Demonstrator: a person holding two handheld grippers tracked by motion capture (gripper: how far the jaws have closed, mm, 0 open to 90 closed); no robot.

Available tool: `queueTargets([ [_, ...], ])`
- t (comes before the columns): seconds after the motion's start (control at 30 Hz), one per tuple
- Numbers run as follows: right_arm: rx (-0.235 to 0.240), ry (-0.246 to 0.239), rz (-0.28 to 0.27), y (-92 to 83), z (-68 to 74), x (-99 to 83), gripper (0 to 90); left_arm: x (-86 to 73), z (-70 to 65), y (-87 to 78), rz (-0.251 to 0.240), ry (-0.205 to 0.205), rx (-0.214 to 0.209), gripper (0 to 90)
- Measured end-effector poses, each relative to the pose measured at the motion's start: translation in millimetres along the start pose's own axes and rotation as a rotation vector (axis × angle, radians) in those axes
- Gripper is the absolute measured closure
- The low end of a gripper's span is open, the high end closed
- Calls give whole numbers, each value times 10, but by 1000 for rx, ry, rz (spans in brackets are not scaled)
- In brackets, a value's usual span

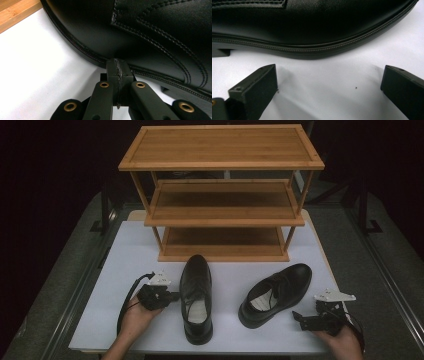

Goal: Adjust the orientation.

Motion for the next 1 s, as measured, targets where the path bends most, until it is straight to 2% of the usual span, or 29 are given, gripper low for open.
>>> queueTargets([
  [0.23, 0, 0, 0, 0, 1, 0, 4, 25, -2, 28, -4, 8, 1, 900],
  [0.4, 0, 1, 0, -1, 1, -1, 4, 4, 6, 10, -8, -1, -6, 900],
  [0.5, 0, 1, 0, -1, 1, -1, 4, -19, 28, -29, -20, -8, 6, 886],
  [0.53, 1, 1, 0, -1, 0, -1, 3, -28, 37, -39, -19, -12, 9, 804],
  [0.63, 1, -1, -1, 0, -1, 0, 4, -74, 63, -72, -10, -18, 26, 698],
  [0.77, 1, -2, -2, -1, -1, 0, 4, -140, 87, -121, -9, -34, 41, 478],
  [1.0, 1, -1, -1, 0, -2, 0, 4, -310, 86, -287, 19, -32, 83, 189],
])
Point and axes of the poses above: each handheld gripper's, and its own axes: y roughly forward along the jaws, x roughly out of its top, z roughly to its left, the point moved 2 cm from there along y, roughly forward along the jaws, and after that the axes turned 15 degrees about y, right-handed, at the moved point
